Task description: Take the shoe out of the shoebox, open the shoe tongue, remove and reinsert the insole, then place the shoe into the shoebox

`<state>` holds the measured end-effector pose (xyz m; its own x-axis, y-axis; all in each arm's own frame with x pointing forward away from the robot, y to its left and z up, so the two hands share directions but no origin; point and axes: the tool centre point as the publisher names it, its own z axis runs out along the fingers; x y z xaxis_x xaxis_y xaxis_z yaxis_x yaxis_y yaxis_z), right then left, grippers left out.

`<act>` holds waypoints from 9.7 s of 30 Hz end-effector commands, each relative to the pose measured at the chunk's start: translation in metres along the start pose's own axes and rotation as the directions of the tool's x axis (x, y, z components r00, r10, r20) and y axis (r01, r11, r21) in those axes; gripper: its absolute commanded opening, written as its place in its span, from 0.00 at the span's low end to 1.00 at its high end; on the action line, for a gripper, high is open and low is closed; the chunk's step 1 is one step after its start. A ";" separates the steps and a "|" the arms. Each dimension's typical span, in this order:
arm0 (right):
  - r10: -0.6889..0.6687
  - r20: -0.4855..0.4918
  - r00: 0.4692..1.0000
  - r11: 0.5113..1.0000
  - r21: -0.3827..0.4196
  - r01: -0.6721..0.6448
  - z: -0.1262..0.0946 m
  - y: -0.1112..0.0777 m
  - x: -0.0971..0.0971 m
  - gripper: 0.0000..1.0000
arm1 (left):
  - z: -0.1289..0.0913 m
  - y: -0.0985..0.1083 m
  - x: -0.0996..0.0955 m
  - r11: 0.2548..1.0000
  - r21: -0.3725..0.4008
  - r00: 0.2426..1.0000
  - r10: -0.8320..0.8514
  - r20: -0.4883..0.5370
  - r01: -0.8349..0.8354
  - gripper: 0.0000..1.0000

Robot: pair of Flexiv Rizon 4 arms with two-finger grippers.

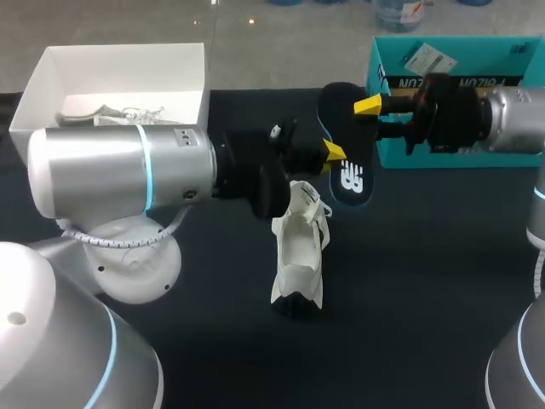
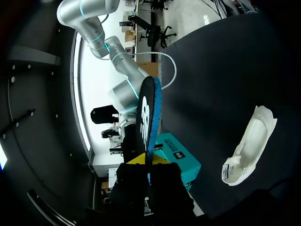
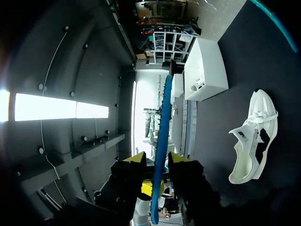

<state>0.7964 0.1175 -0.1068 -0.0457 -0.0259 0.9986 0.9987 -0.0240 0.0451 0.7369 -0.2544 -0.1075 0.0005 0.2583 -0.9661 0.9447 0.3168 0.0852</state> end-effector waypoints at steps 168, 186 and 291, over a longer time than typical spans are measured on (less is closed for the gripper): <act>0.055 0.171 0.984 0.998 0.031 -0.061 0.028 0.001 -0.052 0.00 | -0.051 0.095 -0.007 0.854 0.465 0.778 0.450 -0.438 -0.233 1.00; 0.048 0.145 0.988 0.998 0.021 -0.051 0.026 0.003 -0.052 0.00 | -0.043 0.097 -0.017 0.913 0.391 0.968 -0.015 -0.249 0.115 1.00; 0.066 0.310 0.949 0.996 -0.085 -0.041 -0.071 -0.045 -0.034 1.00 | -0.007 0.096 0.033 0.955 0.268 0.986 -0.152 0.065 0.130 0.00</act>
<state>0.7811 0.0744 -0.1599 0.0058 0.2130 0.9770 0.9978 -0.0655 0.0083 0.8267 -0.2127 -0.1314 -0.1201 0.1350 -0.9835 0.9899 0.0917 -0.1083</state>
